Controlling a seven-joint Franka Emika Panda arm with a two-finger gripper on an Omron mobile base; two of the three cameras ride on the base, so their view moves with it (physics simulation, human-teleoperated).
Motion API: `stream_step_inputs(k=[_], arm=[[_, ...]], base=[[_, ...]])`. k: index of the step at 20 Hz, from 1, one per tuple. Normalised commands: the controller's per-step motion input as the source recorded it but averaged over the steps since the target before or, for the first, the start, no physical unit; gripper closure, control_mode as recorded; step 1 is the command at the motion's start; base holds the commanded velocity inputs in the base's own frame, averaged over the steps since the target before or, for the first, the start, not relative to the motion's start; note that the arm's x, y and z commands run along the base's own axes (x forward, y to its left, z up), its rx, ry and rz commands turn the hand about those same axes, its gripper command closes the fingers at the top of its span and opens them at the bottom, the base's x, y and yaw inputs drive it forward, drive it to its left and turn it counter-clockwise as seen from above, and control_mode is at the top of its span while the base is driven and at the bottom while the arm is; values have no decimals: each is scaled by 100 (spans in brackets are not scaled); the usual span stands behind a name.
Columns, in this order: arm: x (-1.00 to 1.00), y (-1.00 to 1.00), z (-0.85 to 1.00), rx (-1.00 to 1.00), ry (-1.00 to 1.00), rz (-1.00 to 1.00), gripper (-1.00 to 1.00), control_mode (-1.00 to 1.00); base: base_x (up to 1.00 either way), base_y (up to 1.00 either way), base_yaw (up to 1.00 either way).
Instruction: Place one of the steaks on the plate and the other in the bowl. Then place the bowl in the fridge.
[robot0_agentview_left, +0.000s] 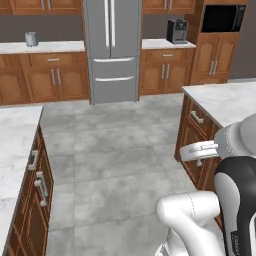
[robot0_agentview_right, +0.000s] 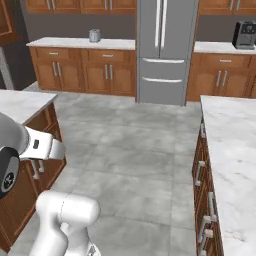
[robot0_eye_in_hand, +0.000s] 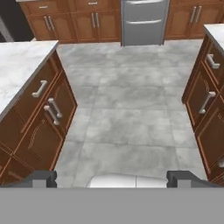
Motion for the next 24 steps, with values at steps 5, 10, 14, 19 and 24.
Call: stream_step_inputs(k=[5, 10, 14, 19, 24], arm=[[0, 0, 0, 0, 0, 0, -100, 100], [0, 0, 0, 0, 0, 0, -100, 100], [0, 0, 0, 0, 0, 0, -100, 100], [0, 0, 0, 0, 0, 0, -100, 100], [0, 0, 0, 0, 0, 0, -100, 100]], base=[[100, 23, -19], [100, -4, -5], [100, 0, 0], [100, -6, 2], [100, -13, 7]])
